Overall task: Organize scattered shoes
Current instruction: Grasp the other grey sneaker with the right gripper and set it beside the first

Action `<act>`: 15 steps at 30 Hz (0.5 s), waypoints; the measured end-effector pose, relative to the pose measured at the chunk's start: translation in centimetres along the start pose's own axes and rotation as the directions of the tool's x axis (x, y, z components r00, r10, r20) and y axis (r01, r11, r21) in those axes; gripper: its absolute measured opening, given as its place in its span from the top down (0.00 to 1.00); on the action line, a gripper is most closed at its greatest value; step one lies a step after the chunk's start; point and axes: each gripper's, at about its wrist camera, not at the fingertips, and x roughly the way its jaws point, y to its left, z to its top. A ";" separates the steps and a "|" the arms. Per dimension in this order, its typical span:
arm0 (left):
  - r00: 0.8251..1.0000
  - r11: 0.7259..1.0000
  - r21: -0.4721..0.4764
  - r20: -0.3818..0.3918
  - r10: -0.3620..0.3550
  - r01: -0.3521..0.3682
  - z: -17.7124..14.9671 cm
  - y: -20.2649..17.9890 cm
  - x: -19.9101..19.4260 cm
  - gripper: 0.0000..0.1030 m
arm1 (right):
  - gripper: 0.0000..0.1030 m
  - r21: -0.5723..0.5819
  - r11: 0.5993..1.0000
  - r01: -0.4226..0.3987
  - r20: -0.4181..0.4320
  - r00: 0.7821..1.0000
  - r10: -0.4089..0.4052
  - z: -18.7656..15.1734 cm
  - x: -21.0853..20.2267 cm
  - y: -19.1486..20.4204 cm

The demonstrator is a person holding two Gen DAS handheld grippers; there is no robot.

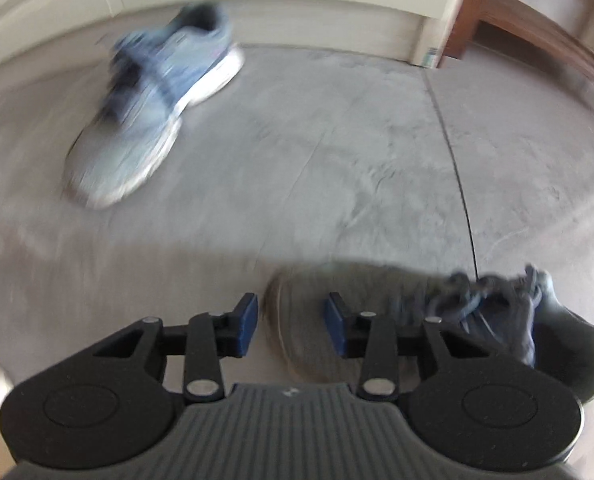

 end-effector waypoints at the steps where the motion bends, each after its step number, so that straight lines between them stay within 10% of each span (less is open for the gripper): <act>1: 1.000 1.000 0.007 -0.001 0.002 -0.002 0.0 -0.5 0.4 0.32 | 0.59 -0.024 1.000 -0.002 -0.009 1.000 0.002 -0.9 -0.3 -0.1; 8: 1.000 0.999 0.052 -0.011 0.000 0.001 0.1 -3.9 3.2 0.32 | 0.60 -0.044 0.999 0.025 -0.166 0.986 -0.032 -6.4 -0.6 -2.9; 15: 0.997 0.994 0.096 -0.050 0.051 -0.046 1.4 -7.0 2.7 0.31 | 0.60 0.005 0.984 -0.178 0.112 0.978 0.176 -6.9 -6.0 -4.1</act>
